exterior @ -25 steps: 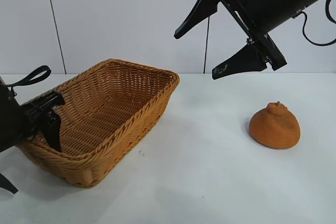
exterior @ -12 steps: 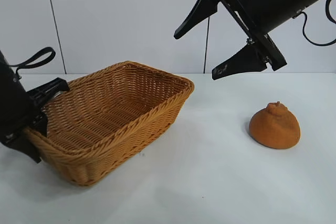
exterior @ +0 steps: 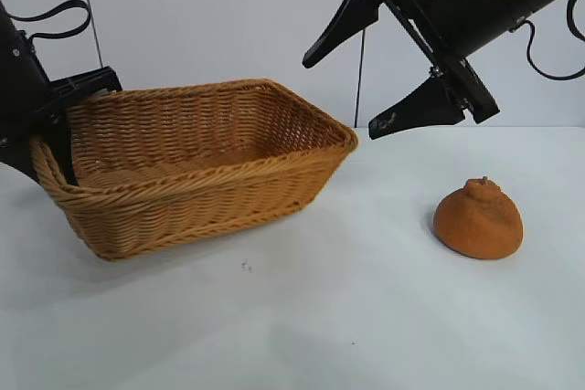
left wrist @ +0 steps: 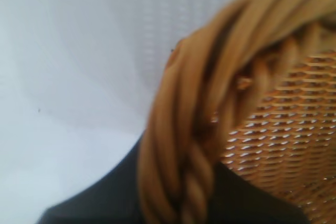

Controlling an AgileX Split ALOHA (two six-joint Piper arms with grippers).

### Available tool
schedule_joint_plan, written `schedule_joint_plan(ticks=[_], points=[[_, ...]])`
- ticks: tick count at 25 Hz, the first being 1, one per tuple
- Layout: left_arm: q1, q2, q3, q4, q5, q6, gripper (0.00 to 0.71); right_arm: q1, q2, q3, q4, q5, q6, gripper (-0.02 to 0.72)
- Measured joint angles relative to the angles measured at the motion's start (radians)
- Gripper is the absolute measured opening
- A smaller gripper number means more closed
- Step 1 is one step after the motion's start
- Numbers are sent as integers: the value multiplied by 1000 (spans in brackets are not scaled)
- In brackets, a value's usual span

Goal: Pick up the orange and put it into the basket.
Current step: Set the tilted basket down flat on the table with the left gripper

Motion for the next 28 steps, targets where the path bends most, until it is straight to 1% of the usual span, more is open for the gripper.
schedule_joint_plan(ticks=[4,7,9,15,20,25,26,27,28], points=[[-19,30,-96,-23,84,180,88,0,0,0,0,0,0,580],[-37,30,-113,-32,103,240,88,0,0,0,0,0,0,580],[-38,38,-113,-36,107,271,88,0,0,0,0,1,0,580],[-38,112,-113,-41,102,324,88,0,0,0,0,1,0,580],[-38,181,-114,-57,50,343,87,0,0,0,0,2,0,580],[-38,189,-114,-64,32,365,90,0,0,0,0,8,0,580],[-38,189,-114,-64,32,365,108,0,0,0,0,9,0,580],[-38,189,-114,-67,32,365,153,0,0,0,0,10,0,580],[-38,189,-116,-68,32,366,221,0,0,0,0,11,0,580]])
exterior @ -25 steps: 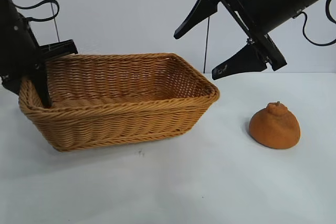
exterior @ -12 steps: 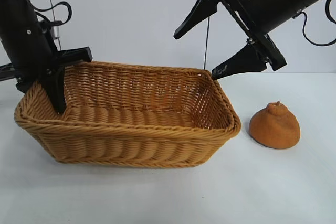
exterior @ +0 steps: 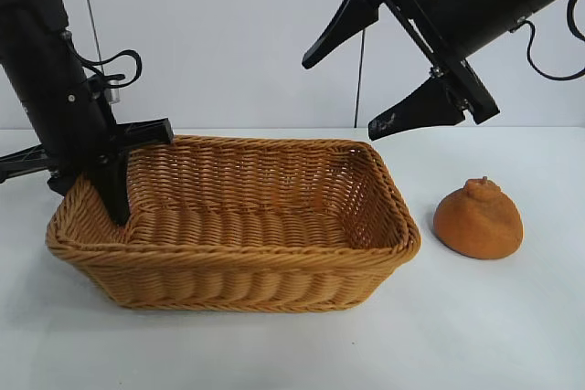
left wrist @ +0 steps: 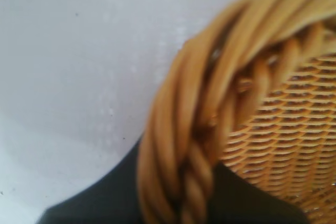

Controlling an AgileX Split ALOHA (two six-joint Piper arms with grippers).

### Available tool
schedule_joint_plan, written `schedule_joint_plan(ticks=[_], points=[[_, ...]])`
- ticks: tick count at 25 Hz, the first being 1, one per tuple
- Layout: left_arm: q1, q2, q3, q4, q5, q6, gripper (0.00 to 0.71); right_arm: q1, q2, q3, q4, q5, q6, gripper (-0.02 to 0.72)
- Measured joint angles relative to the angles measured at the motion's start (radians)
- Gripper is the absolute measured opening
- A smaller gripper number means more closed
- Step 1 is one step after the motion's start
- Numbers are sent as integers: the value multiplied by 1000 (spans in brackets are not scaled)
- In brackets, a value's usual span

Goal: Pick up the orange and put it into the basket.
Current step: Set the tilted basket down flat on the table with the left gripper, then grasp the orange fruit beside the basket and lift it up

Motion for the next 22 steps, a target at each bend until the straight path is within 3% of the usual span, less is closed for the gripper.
schedule_joint_plan(ticks=[3,6,15,22], points=[[0,0,-22,-7,26,0,463,0,0,0,0,5,0,580],[0,-2,-68,-7,99,0,578,0,0,0,0,5,0,580],[18,-160,-216,135,213,4,615,0,0,0,0,7,0,580],[148,-222,-227,225,275,116,616,0,0,0,0,8,0,580]])
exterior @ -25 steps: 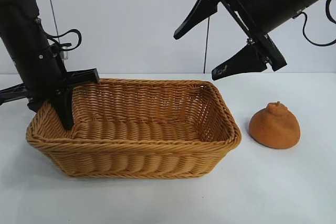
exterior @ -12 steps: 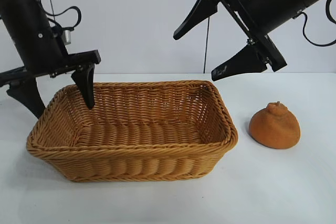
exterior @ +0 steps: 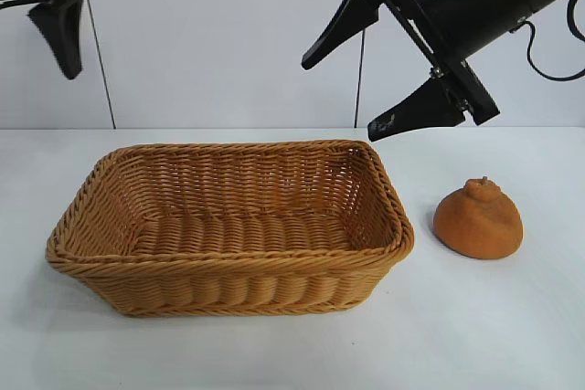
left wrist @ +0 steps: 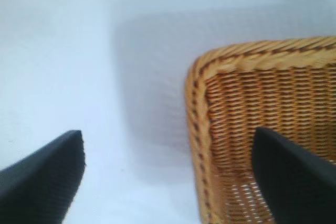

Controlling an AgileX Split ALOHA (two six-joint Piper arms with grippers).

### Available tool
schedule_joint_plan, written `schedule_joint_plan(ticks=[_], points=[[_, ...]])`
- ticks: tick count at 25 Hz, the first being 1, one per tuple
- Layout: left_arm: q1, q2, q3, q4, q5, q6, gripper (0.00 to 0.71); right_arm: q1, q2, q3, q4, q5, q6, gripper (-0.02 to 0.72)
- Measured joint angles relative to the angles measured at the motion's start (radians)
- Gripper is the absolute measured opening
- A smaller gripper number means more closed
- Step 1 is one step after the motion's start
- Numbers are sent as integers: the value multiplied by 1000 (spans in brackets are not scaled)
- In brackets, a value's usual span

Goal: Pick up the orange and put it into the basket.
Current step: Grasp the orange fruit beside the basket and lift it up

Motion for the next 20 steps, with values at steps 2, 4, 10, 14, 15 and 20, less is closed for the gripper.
schedule_joint_plan(ticks=[2,4,10,14,15,20], points=[[32,0,0,7,10,21,616,0,0,0,0,0,0,580],[47,-1,0,10,12,21,616,0,0,0,0,0,0,580],[31,-59,17,-21,12,30,615,0,0,0,-2,0,0,580],[22,-181,115,-27,12,31,615,0,0,0,-13,4,0,580],[22,-216,156,-27,12,31,615,0,0,0,-19,5,0,580],[22,-481,411,-25,13,33,615,0,0,0,-24,6,0,580]])
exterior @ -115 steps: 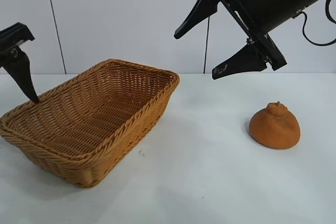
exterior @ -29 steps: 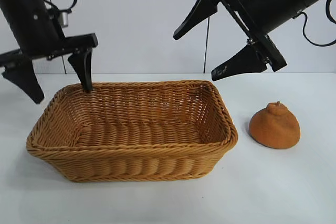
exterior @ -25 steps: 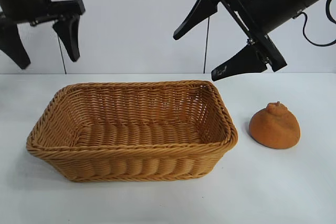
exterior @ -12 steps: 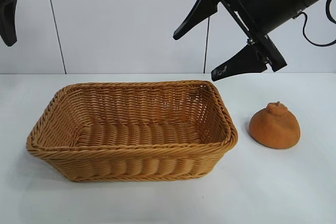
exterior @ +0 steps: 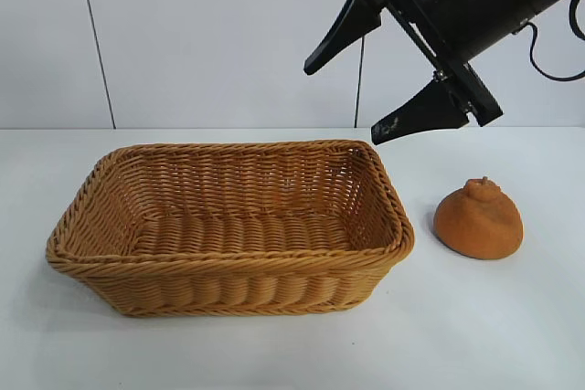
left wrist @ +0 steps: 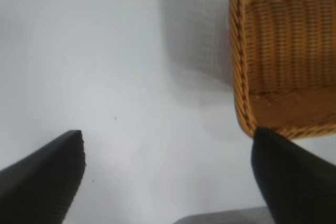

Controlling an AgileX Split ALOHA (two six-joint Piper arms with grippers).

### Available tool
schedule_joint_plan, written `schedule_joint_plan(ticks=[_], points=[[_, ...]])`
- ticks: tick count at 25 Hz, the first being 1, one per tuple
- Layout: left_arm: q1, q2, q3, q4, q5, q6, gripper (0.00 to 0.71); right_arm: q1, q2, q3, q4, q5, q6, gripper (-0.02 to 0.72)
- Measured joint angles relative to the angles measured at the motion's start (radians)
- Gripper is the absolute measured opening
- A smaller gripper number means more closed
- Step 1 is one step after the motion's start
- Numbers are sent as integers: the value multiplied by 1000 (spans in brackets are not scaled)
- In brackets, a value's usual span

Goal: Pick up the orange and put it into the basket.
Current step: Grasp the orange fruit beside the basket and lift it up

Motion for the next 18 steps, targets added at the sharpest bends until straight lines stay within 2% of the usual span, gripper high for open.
schedule_joint_plan(ticks=[7,10,15,18], points=[[0,-407,389,60,-2,0,615,0,0,0,0,1,0,580],[0,-592,536,60,-51,0,615,0,0,0,-1,1,0,580],[0,-860,699,48,-149,0,615,0,0,-1,-3,14,0,580],[0,-989,742,42,-150,0,615,0,0,-2,-8,22,0,580]])
